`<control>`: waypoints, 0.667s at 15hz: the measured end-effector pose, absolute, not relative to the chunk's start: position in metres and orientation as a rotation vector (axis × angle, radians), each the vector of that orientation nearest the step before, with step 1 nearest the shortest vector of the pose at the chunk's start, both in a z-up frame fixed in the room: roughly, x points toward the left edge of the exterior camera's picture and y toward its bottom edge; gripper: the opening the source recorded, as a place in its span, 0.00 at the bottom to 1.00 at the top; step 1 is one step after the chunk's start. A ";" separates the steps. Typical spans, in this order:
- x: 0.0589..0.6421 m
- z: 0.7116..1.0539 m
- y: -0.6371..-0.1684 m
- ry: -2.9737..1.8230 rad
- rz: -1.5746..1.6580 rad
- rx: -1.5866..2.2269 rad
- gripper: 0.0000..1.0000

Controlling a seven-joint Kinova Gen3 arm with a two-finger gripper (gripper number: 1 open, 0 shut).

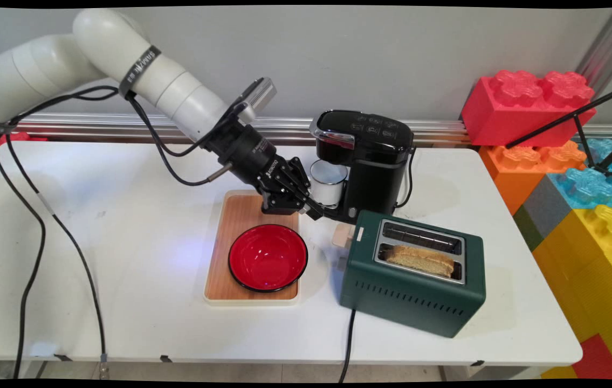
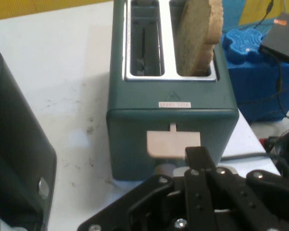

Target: Press the toaster switch

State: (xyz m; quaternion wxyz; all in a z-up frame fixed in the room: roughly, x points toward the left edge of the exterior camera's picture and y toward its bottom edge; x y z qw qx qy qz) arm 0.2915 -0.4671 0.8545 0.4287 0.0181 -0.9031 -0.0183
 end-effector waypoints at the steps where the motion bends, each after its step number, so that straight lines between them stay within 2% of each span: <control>1: 0.291 0.851 -0.467 -2.243 -0.049 0.052 0.00; 10: 0.280 0.822 -0.470 -2.165 -0.050 0.126 0.00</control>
